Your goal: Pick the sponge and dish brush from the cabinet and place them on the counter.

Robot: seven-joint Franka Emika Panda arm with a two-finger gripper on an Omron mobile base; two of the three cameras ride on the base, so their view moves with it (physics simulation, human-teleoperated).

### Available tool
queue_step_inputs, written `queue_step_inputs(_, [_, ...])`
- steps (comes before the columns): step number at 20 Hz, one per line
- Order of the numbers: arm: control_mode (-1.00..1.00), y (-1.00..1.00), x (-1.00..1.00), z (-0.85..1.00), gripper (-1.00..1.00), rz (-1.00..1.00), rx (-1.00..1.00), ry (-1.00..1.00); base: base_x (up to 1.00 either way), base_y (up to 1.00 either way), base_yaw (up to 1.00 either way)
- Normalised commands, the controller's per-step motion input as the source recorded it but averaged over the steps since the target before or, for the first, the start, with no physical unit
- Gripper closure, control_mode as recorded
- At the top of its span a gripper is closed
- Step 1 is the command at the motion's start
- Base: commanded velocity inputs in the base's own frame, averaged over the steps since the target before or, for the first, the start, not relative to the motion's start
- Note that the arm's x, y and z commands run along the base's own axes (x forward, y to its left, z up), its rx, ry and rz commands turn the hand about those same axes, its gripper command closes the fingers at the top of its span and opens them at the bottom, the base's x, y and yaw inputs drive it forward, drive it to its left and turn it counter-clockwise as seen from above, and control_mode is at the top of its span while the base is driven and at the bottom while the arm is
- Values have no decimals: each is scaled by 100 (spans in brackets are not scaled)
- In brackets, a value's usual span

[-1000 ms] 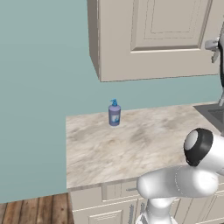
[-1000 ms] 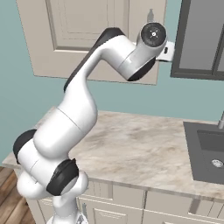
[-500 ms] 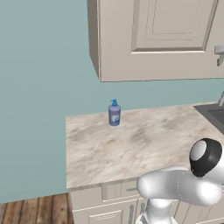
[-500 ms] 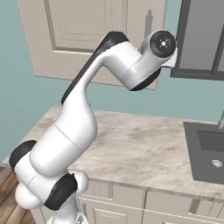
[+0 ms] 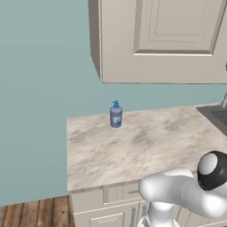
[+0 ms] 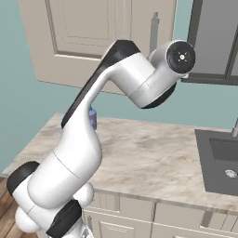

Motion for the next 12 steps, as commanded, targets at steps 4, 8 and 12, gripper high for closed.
queue_step_inputs(4, [-100,26,-42,-3,100,0,0,-5,0,0,0])
queue_step_inputs(8, [-100,33,-41,-10,100,0,0,0,0,0,0])
queue_step_inputs(12, [-100,35,-45,-5,100,-1,0,0,0,0,0])
